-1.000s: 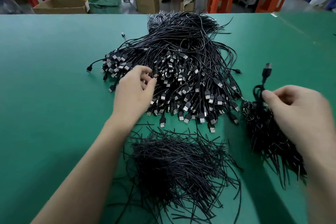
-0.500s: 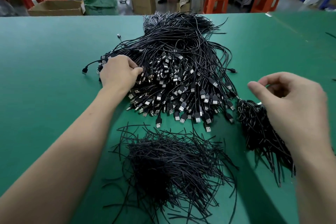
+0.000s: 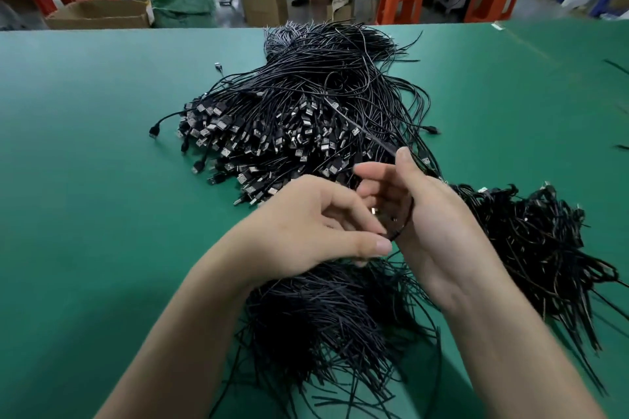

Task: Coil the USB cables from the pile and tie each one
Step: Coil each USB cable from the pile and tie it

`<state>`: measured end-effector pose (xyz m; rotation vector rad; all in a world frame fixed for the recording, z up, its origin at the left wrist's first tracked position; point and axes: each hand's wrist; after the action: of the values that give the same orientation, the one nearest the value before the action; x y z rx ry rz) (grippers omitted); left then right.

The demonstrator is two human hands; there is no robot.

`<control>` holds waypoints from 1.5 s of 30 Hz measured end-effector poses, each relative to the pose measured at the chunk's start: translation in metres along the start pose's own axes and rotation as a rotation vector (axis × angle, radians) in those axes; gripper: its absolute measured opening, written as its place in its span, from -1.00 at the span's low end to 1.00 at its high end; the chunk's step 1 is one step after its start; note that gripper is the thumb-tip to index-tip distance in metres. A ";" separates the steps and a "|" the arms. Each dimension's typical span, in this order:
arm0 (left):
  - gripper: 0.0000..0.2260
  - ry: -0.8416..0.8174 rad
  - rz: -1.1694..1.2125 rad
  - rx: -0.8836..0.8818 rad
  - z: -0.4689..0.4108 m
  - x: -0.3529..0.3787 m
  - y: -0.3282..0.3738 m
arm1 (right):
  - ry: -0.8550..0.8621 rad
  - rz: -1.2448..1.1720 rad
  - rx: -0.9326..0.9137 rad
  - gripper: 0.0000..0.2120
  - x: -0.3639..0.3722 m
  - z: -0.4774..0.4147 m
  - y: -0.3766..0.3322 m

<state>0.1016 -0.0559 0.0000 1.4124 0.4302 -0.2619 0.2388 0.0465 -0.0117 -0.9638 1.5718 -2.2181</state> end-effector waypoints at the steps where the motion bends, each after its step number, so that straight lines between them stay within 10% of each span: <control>1: -0.90 0.015 -0.026 -0.048 0.001 0.002 -0.001 | 0.028 -0.089 0.010 -0.53 0.000 0.000 0.000; 6: -0.94 0.093 -0.170 -0.088 0.005 -0.004 -0.014 | -0.072 -0.422 0.114 -0.70 -0.001 0.002 -0.011; 11: -0.66 0.457 -0.466 0.337 0.001 -0.012 -0.014 | -0.350 -0.272 0.179 -0.58 0.009 0.013 -0.013; 21: -0.95 0.552 -0.320 0.544 0.009 -0.026 -0.014 | -0.684 0.175 0.139 -0.55 0.004 0.022 -0.014; 25: -0.85 0.465 -0.406 0.541 0.007 -0.018 -0.013 | -0.768 -0.058 0.112 -0.61 0.003 0.023 -0.020; 28: -0.58 0.276 -0.472 0.400 0.004 -0.004 -0.010 | -0.641 -0.228 -0.042 -0.68 0.001 0.019 -0.022; 31: -0.79 0.161 -0.588 0.334 0.001 0.008 -0.012 | -0.423 -0.177 -0.289 -0.69 -0.002 0.015 -0.021; 37: -0.75 0.275 -0.617 0.452 0.012 0.004 0.002 | -0.055 0.653 -0.810 -0.72 -0.002 0.012 -0.010; 41: -0.79 0.540 -0.547 0.547 0.018 -0.018 0.004 | -0.246 0.743 -0.423 -0.45 0.004 0.014 -0.003; 45: -0.89 0.621 -0.316 0.488 0.017 -0.022 -0.002 | -0.710 0.115 0.068 -0.41 0.018 0.022 -0.003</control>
<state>0.0832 -0.0749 0.0093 1.8996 1.1653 -0.1826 0.2398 0.0208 0.0018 -1.3916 1.1706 -1.5688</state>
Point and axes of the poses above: each hand's wrist, its own z-axis away from the middle knuckle, its own x-axis out of the palm, y = z × x, and after that the axes turned 7 degrees about -z, right-handed
